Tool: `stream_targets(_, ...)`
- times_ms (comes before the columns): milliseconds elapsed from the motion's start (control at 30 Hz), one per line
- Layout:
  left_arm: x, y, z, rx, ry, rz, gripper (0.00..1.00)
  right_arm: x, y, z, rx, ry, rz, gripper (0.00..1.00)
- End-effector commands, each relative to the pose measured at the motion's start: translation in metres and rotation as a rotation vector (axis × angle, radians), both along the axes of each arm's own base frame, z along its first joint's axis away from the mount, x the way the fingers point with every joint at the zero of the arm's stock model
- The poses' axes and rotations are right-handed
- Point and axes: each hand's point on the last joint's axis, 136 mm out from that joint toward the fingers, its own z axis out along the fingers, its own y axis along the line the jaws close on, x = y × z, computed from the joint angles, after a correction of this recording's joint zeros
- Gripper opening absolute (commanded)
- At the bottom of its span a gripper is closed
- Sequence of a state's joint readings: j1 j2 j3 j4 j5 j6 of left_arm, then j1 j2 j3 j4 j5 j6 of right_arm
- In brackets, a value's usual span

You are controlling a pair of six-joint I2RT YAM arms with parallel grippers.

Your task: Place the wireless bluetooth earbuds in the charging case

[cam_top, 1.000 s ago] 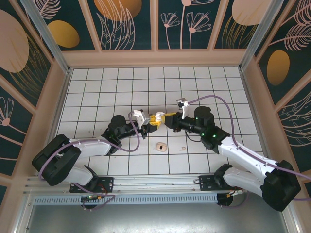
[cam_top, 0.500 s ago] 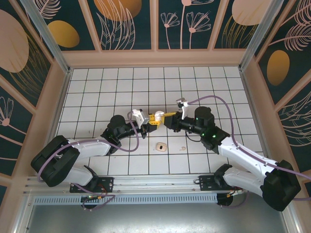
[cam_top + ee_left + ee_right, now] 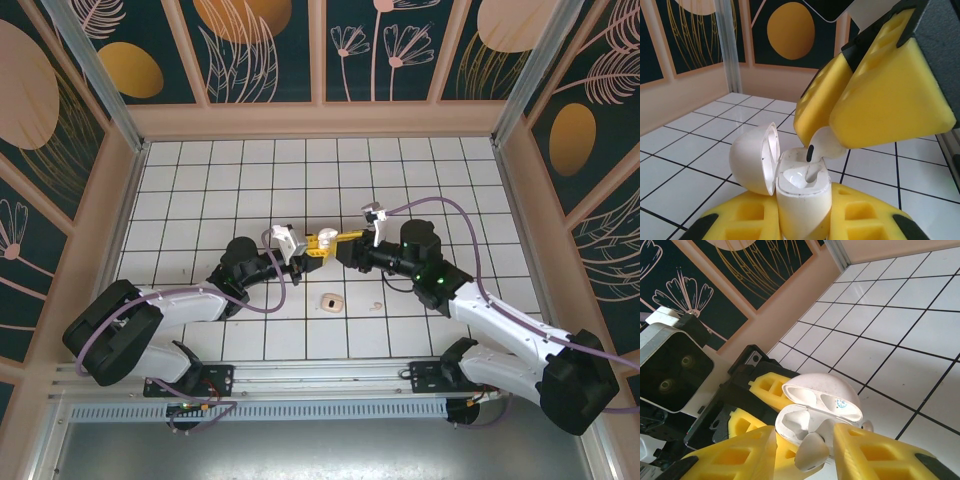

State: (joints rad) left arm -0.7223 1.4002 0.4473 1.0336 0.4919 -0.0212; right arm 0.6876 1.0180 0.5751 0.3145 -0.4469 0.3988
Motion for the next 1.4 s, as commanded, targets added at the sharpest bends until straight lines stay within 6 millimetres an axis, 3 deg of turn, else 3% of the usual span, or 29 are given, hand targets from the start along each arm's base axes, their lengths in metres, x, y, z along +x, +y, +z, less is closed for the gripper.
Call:
stream_targets(0,-0.003,-0.002,0.025,-0.054,-0.052,-0.012,0.13,-0.002,0.001,0.011,0.006,-0.032,0.008,0.38)
stream_targets(367,-0.002,-0.001,0.024,-0.048,-0.046,-0.003,0.13,0.000,-0.015,0.033,0.007,-0.056,-0.079,0.51)
stream_targets(700,-0.002,0.000,0.026,-0.047,-0.049,0.001,0.13,0.004,-0.016,0.011,-0.050,0.025,-0.099,0.58)
stream_targets(1000,-0.001,0.000,0.026,-0.046,-0.048,0.005,0.13,0.007,-0.008,0.009,-0.054,0.034,-0.074,0.62)
stream_targets(1367,-0.002,0.001,0.026,-0.044,-0.050,0.006,0.13,0.013,-0.023,0.006,-0.064,0.033,-0.160,0.62)
